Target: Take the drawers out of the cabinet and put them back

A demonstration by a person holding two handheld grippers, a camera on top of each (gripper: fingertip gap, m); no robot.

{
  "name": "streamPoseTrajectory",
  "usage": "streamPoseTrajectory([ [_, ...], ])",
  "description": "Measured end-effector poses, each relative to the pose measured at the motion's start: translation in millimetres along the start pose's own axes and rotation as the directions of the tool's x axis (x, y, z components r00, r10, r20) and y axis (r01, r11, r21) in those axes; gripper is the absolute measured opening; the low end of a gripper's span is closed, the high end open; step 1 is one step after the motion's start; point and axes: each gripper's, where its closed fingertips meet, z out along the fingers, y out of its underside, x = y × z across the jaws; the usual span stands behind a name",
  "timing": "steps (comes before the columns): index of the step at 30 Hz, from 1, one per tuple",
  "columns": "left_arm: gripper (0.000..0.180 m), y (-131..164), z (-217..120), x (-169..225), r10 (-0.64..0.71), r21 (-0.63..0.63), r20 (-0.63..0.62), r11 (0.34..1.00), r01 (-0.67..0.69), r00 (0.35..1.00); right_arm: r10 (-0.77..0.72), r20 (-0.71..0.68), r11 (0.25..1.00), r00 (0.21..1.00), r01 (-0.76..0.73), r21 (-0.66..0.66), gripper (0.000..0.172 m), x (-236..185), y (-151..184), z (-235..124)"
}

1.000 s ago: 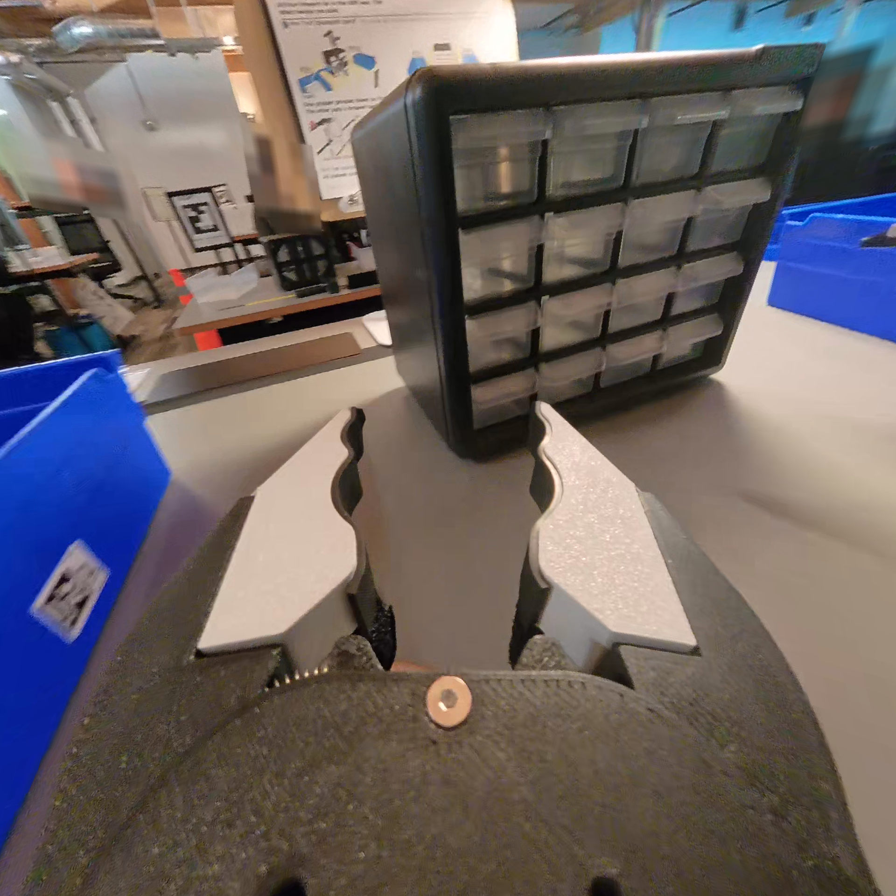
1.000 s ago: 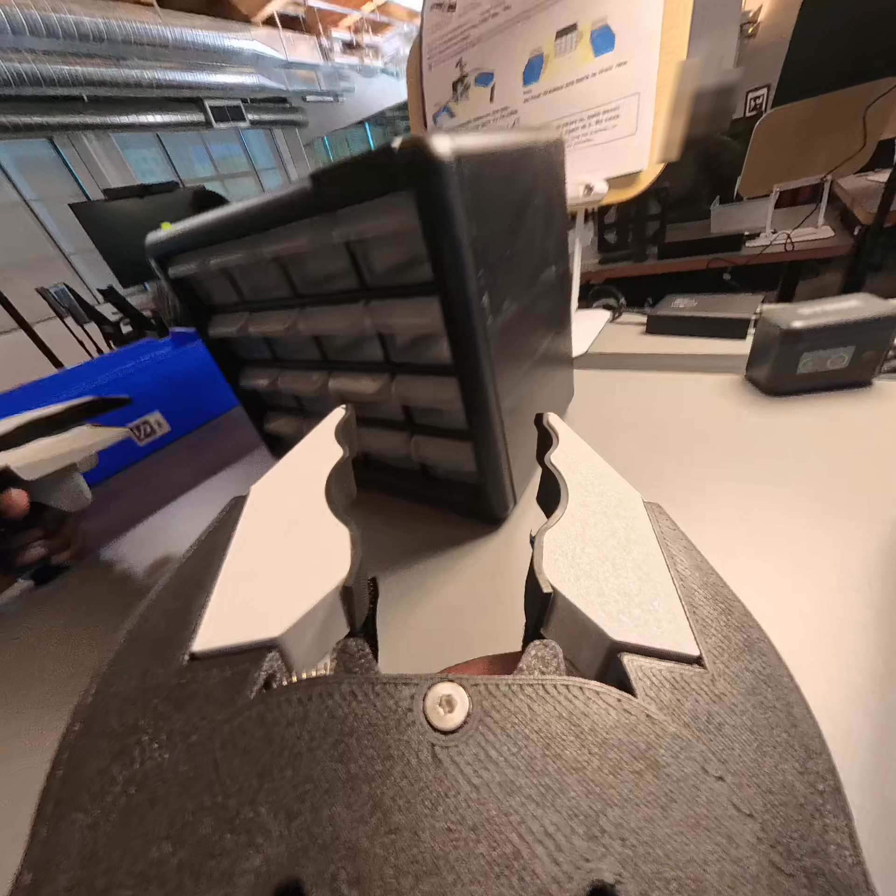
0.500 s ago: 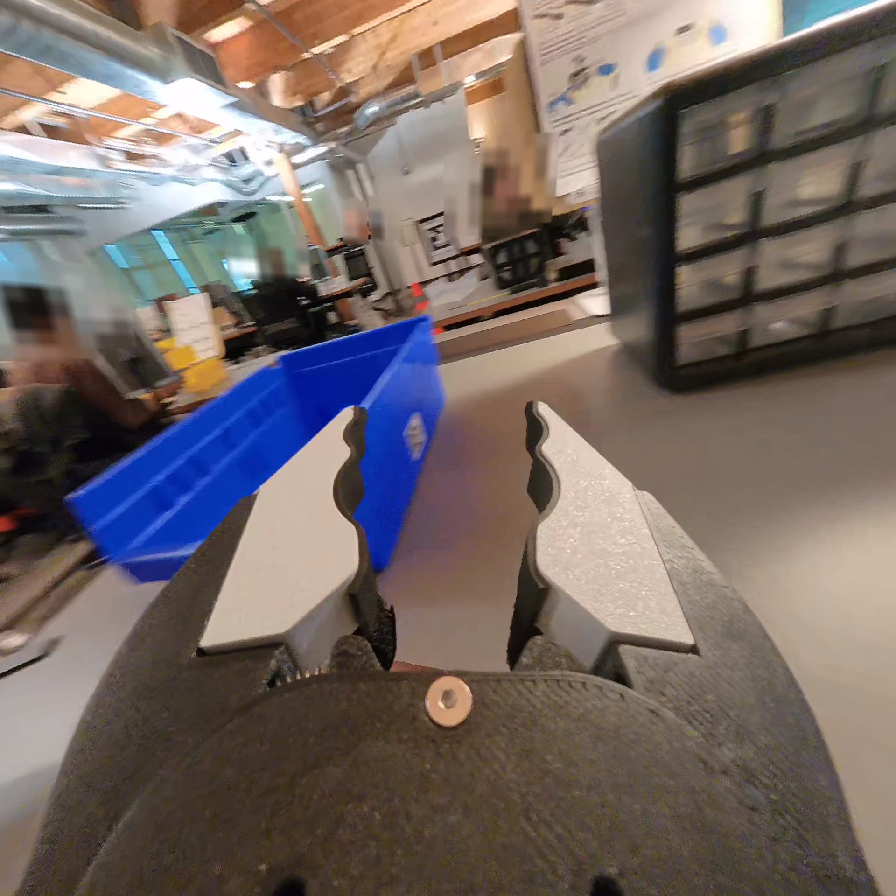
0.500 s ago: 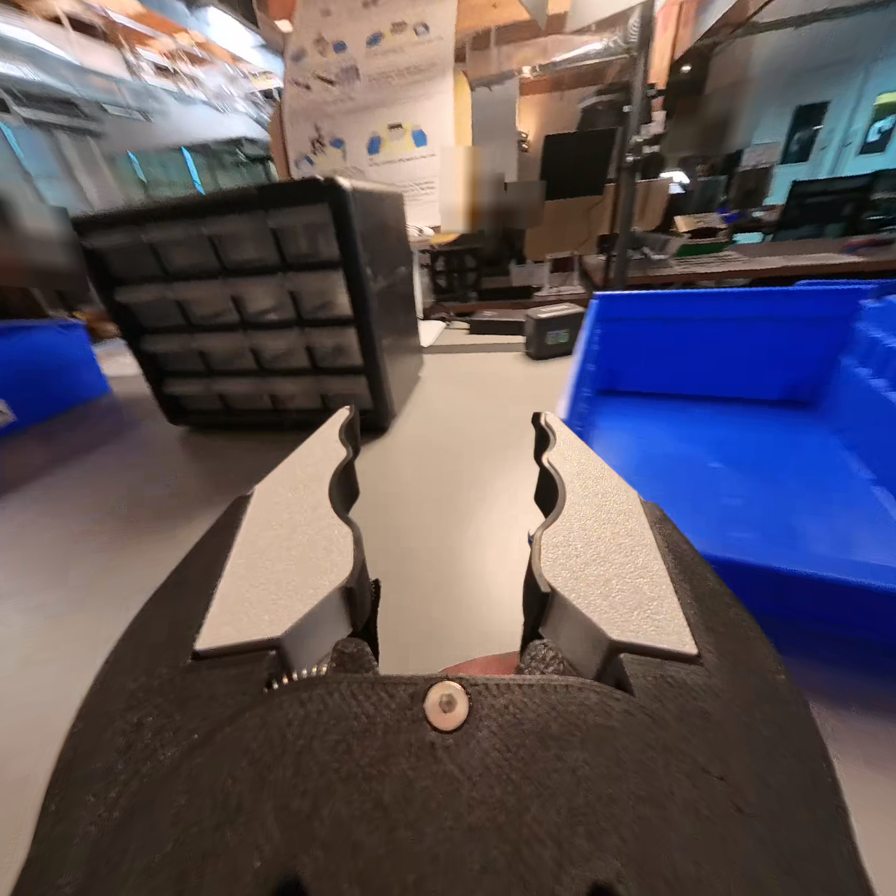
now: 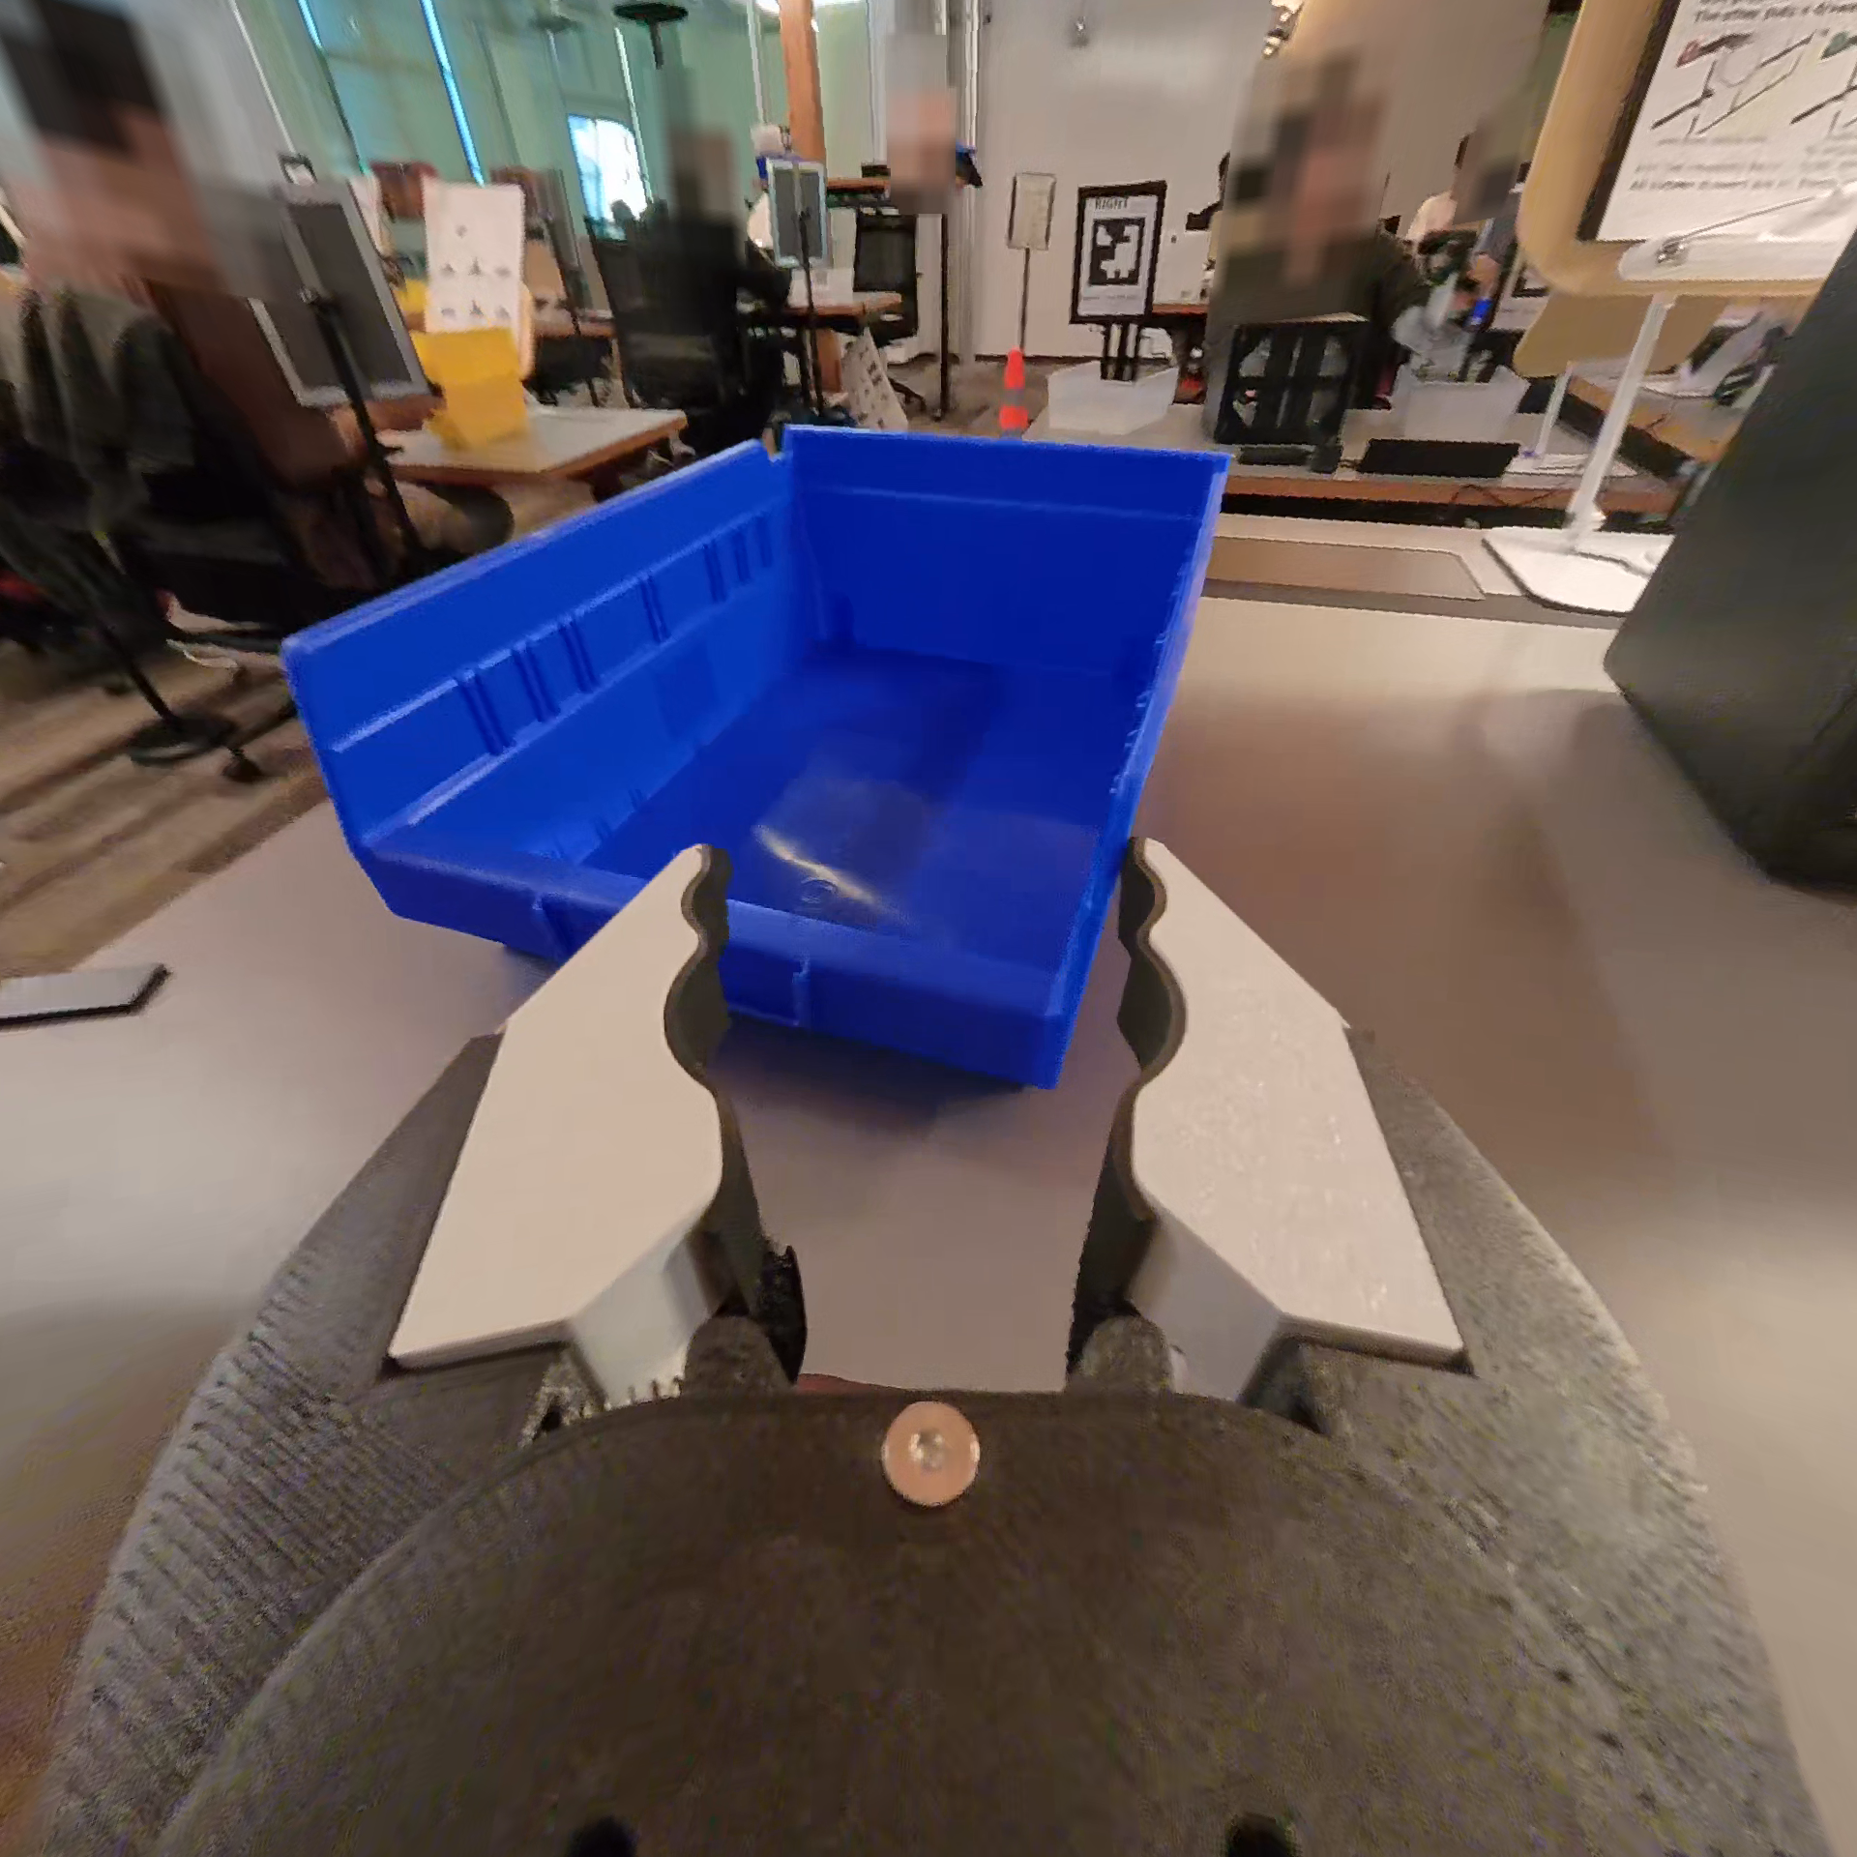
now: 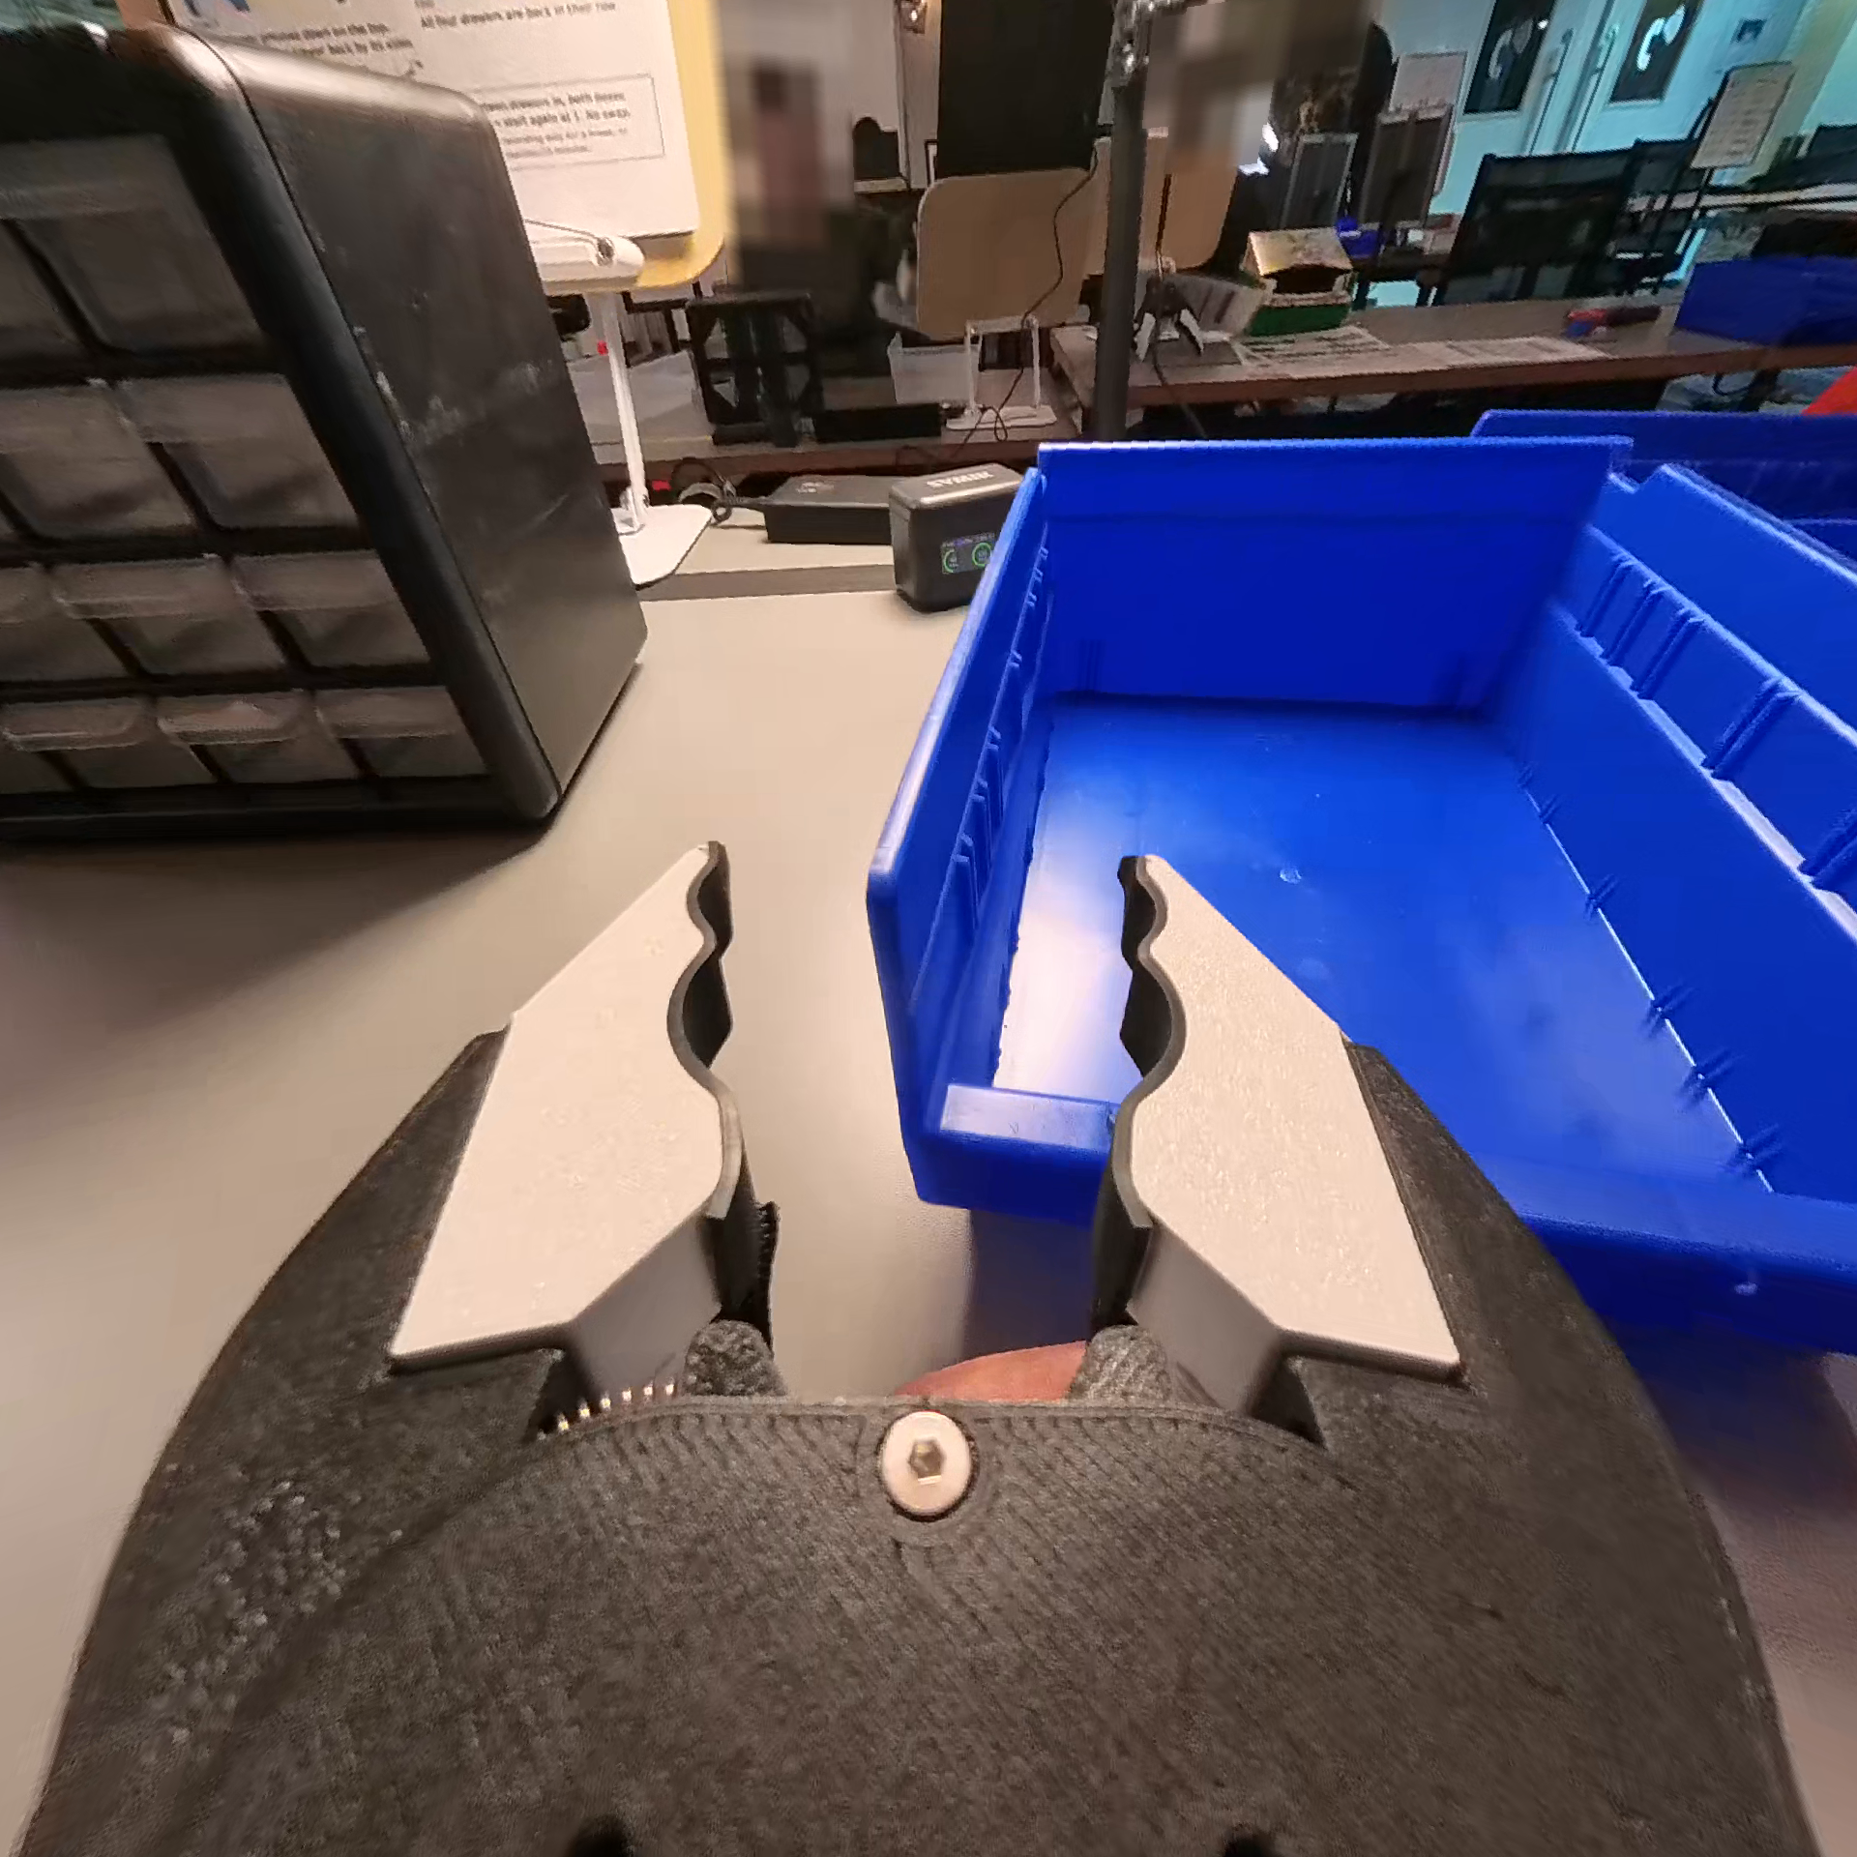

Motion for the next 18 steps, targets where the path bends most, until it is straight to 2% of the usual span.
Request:
streamPoseTrajectory([
  [2, 0.078, 2, 4, 1, -0.042, -0.022, -0.034, 0.999, 0.041, 0.999, 0.002, -0.007, 1.0, 1.0, -0.003, -0.026, 0.079, 1, 3, 3],
  [4, 0.069, 4, 7, 4, -0.049, -0.036, -0.065, 0.998, 0.047, 0.997, 0.016, -0.014, 0.999, 1.0, -0.017, -0.041, 0.077, 3, 5, 5],
  [8, 0.04, 3, 9, 19, 0.023, -0.028, -0.116, 0.999, -0.026, 0.993, 0.059, -0.021, 0.998, 0.998, -0.06, -0.027, 0.064, 9, 3, 5],
  [10, 0.035, 3, 10, 24, 0.055, -0.021, -0.123, 0.998, -0.058, 0.991, 0.076, -0.022, 0.997, 0.997, -0.077, -0.03, 0.059, 10, 4, 7],
  [18, 0.036, 15, 20, 45, 0.095, -0.104, -0.224, 0.987, -0.121, 0.97, 0.071, -0.033, 0.997, 0.997, -0.072, -0.036, 0.043, 11, 4, 9],
])
